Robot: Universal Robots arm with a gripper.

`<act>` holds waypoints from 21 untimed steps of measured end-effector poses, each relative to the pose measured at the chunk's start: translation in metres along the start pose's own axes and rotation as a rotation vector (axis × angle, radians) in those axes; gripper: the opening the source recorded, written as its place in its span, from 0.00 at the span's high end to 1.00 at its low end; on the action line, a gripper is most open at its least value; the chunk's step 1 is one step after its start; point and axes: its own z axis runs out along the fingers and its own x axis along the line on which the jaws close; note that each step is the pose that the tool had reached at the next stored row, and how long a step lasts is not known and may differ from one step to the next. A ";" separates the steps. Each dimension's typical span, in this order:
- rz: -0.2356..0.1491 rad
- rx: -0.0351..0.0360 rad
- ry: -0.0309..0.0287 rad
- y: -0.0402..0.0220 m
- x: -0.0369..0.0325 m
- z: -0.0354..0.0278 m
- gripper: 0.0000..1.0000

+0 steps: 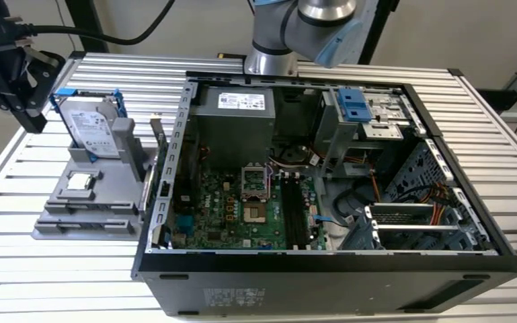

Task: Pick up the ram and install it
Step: 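Reach for the ram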

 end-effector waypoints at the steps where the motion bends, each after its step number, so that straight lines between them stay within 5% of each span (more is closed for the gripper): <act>1: 0.001 0.0000 0.0000 0.0000 0.0000 0.0000 1.00; 13: -0.002 0.0000 0.0000 0.0000 0.0000 0.0000 1.00; 21: -0.054 -0.0006 0.0026 0.0000 0.0001 0.0000 1.00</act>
